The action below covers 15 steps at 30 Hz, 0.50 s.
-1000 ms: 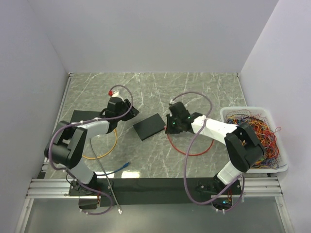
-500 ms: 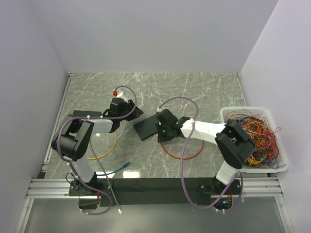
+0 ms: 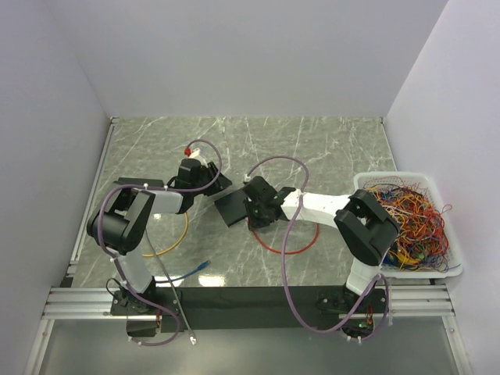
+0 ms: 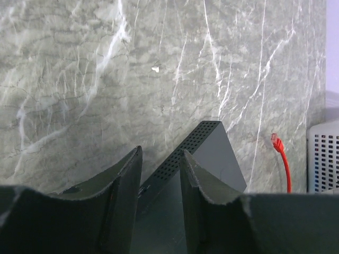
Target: Insert the plug into the switch port
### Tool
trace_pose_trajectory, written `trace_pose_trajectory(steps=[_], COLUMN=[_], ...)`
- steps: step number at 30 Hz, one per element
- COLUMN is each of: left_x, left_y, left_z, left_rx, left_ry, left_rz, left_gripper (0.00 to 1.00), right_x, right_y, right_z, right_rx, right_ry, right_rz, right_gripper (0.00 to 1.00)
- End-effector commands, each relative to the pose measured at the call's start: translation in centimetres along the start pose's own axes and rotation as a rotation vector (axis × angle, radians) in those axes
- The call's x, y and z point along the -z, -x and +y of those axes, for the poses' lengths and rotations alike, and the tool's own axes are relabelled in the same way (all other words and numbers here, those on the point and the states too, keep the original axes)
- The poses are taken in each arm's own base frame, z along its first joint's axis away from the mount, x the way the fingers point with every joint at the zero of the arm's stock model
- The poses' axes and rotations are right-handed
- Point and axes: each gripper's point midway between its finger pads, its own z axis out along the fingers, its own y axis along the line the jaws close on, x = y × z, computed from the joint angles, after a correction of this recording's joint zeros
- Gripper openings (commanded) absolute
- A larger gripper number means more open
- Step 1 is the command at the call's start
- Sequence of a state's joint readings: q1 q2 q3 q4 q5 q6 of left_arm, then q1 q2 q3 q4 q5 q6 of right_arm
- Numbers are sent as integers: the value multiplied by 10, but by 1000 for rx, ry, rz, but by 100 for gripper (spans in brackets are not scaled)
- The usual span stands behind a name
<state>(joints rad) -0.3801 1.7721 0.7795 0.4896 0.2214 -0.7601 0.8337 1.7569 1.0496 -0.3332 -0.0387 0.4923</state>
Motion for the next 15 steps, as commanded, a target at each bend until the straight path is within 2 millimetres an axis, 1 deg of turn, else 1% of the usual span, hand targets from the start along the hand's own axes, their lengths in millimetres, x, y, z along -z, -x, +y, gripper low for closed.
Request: trace_pose_trajectory(steps=[1, 8, 15], left_x=[-3, -6, -9], left_y=[9, 4, -2], left_z=[-16, -15, -15], left_rx=[-36, -42, -44], left_ry=[-68, -82, -107], left_rz=[-25, -8, 8], left_gripper=[41, 40, 40], right_x=[0, -1, 3], right_y=[12, 14, 24], right_z=[7, 6, 12], right_rx=[14, 14, 16], right_ry=[-8, -12, -6], right_rz=[-30, -32, -52], right_gripper=[0, 0, 0])
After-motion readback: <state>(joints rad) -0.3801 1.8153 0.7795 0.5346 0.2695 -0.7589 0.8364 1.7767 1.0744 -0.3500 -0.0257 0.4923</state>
